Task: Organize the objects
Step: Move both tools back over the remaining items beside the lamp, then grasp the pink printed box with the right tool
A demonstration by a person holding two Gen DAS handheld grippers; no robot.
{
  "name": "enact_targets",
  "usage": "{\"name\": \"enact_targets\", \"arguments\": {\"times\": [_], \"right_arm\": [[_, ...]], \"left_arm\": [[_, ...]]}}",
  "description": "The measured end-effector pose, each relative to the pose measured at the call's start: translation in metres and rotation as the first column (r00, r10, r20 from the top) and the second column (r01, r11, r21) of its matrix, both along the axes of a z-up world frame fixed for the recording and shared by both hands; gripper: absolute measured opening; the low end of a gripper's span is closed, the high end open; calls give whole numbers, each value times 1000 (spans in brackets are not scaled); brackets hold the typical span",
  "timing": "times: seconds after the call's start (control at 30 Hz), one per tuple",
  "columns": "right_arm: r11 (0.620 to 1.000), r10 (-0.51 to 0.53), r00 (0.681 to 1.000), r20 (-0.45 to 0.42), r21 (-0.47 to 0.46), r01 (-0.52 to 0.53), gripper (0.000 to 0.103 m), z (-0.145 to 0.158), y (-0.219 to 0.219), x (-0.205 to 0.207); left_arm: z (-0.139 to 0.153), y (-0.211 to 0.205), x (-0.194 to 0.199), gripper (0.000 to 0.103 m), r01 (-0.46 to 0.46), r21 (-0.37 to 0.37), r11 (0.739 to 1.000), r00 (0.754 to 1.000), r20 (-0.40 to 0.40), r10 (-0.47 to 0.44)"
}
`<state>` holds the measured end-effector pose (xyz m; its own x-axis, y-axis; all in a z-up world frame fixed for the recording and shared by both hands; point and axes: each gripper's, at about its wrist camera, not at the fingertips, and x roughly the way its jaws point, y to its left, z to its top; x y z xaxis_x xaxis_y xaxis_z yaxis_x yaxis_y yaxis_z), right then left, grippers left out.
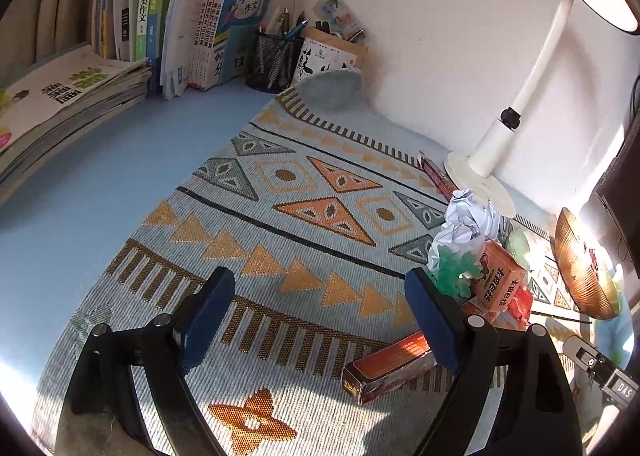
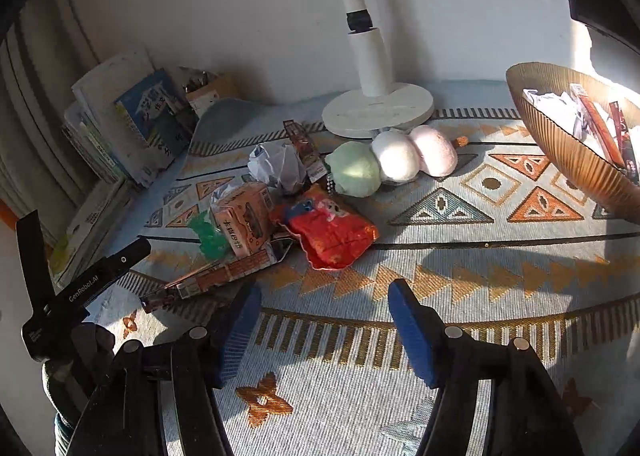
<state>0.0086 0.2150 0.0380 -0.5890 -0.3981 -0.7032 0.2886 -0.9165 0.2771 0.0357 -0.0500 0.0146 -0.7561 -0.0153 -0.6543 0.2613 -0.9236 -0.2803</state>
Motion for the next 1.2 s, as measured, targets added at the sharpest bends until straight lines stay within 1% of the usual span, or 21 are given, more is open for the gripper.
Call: {"name": "enact_targets", "arguments": {"times": [0.1,0.17,0.23,0.27,0.3,0.37,0.43,0.5,0.53,0.6,0.7,0.8,0.93,1.1,1.2], "right_arm": [[997,62,998,6,48,-62,61,-1,-43,-16],[994,75,997,16,73,-76,58,-6,-61,-29],[992,81,996,21,97,-83,42,-10,-72,-39],[992,78,997,27,99,-81,24,-13,-74,-42],[994,77,997,28,81,-79,22,-14,-72,-42],[998,48,999,26,27,-48,20,-15,-58,-36],[998,22,998,52,-66,-18,19,-14,-35,-28],[982,5,997,81,-189,11,19,-13,-3,-17],[971,-1,995,97,-236,24,19,-15,11,-11],[952,-41,990,134,-296,80,19,-18,44,5],[944,-86,982,169,-301,134,19,-26,74,28],[941,-90,978,189,-305,146,19,-31,89,45],[946,-69,978,197,-298,126,19,-33,92,54],[967,-82,982,171,-226,120,19,-34,96,60],[965,-74,980,184,-235,117,20,-37,102,61]], "left_arm": [[3,5,1,86,19,-33,999,1000,-12,-20],[3,7,1,86,30,-40,999,999,-16,-30],[3,6,1,86,32,-34,999,999,-19,-33],[3,5,1,86,32,-30,999,999,-20,-33],[3,4,1,86,33,-27,999,999,-21,-33],[3,4,1,86,38,-25,999,999,-24,-39],[3,6,1,86,45,-26,999,999,-25,-45],[3,6,1,86,50,-28,998,998,-25,-51],[4,6,1,86,51,-29,998,998,-25,-51],[3,7,1,86,51,-29,998,998,-25,-51],[3,7,1,86,49,-31,998,998,-24,-50],[3,7,1,87,47,-32,998,999,-18,-48],[1,8,0,87,41,-39,998,999,-6,-41],[0,9,-2,87,40,-46,998,999,10,-39],[0,11,-2,87,41,-53,998,999,16,-41]]}}
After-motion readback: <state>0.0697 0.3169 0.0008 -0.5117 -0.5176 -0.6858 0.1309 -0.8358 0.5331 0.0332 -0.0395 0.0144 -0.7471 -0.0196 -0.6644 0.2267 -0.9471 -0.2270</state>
